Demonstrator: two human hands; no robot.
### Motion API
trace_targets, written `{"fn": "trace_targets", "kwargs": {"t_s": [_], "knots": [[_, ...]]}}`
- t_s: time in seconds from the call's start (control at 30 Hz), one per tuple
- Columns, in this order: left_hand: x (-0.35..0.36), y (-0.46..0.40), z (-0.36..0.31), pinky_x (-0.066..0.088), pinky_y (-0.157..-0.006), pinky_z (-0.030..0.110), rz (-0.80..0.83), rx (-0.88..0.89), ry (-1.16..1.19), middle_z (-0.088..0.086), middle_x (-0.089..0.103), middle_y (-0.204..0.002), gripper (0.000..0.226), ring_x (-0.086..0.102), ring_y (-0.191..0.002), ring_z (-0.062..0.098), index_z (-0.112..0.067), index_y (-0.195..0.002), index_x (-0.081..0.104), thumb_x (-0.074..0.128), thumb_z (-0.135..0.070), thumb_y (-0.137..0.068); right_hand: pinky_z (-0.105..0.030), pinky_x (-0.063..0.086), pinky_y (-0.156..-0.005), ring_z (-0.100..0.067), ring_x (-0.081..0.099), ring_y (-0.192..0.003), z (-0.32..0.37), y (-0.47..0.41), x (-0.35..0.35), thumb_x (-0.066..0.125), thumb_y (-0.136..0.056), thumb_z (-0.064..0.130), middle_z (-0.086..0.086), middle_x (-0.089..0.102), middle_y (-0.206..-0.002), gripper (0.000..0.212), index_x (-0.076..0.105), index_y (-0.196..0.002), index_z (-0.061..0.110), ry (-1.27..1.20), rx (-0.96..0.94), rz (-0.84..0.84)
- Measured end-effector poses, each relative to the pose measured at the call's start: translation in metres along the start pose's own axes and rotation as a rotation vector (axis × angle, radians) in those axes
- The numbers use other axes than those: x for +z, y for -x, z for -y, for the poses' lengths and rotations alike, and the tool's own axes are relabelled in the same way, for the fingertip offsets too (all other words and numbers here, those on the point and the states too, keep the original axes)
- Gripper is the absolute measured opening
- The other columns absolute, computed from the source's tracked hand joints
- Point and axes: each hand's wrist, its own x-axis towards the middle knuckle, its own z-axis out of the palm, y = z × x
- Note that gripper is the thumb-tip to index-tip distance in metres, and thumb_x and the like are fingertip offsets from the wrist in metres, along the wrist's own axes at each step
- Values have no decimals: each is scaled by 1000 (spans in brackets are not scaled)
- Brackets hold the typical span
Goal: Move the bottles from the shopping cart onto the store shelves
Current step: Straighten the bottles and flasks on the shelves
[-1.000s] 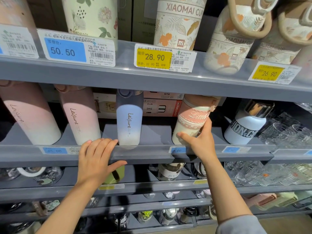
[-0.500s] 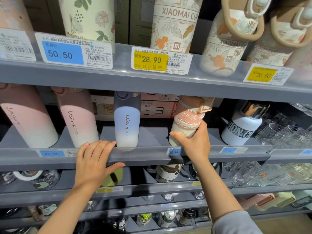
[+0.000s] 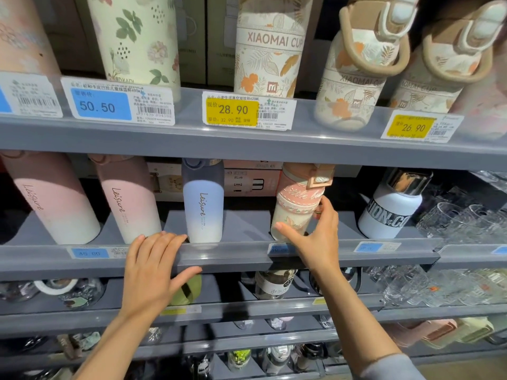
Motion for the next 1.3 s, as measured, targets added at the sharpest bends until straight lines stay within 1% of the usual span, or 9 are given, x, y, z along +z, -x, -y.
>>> {"fn": "trace_targets", "kwargs": {"t_s": [0.07,0.17,0.33,0.6,0.77,0.97,1.13,1.2,1.3], "knots": [[-4,4,-7,23,-112,46,43,-66,22,12,62,-119,66,50,-119,30,-7,-122,59,49,-58,-82,-26,35,-96,-5,39,-122,-9,8,-15,81,-67,49,6,36,-136,102,25,-148,24,-45,10,16],[-10,14,-34,13,-118,41,25,-183,71,18,56,-127,58,45,-123,34,-5,-126,54,50,-46,-86,-24,37,-96,-7,44,-117,-27,15,-41,75,-74,43,3,42,-129,83,36,-143,17,-53,-37,-55],[-4,4,-120,13,-120,41,19,-110,178,10,51,-134,51,43,-128,27,-13,-132,46,49,-38,-88,-27,42,-97,-11,51,-110,-57,9,-76,73,-85,28,4,51,-118,46,51,-124,21,-106,-53,-112],[21,-15,-178,1,-120,45,287,-259,98,12,44,-146,82,26,-142,27,-5,-141,43,25,-68,-92,-20,39,-93,-4,51,-106,-94,-13,-141,72,-81,36,6,50,-117,45,50,-119,28,-172,-28,-282],[22,-17,-184,-4,-118,42,299,-333,26,10,46,-143,94,23,-142,25,-9,-139,45,36,-79,-76,-30,42,-97,-7,48,-108,-111,-30,-166,71,-86,26,3,48,-120,48,49,-127,16,-178,2,-306],[26,-18,-194,14,-114,56,158,-360,-44,15,54,-130,85,35,-136,32,-3,-126,51,40,-74,-79,-37,42,-103,-10,47,-115,-117,-51,-181,73,-83,26,4,44,-124,56,46,-131,18,-156,-52,-194],[26,-17,-200,12,-114,57,134,-402,-75,14,53,-129,89,35,-137,31,-5,-124,50,27,-80,-83,-38,34,-111,-14,37,-133,-117,-97,-191,76,-68,54,0,36,-145,96,30,-144,17,-121,-133,50],[27,-17,-198,13,-113,58,145,-407,-92,14,53,-129,88,34,-137,30,-5,-124,50,28,-80,-82,-31,39,-106,-10,44,-126,-114,-113,-189,76,-63,54,2,45,-136,87,36,-133,20,-183,-134,116],[31,-16,-197,15,-112,59,141,-407,-103,14,54,-129,83,33,-137,29,-6,-123,50,39,-74,-77,-24,48,-91,-4,55,-102,-113,-118,-178,77,-63,38,1,54,-116,61,44,-114,28,-254,-129,206]]}}
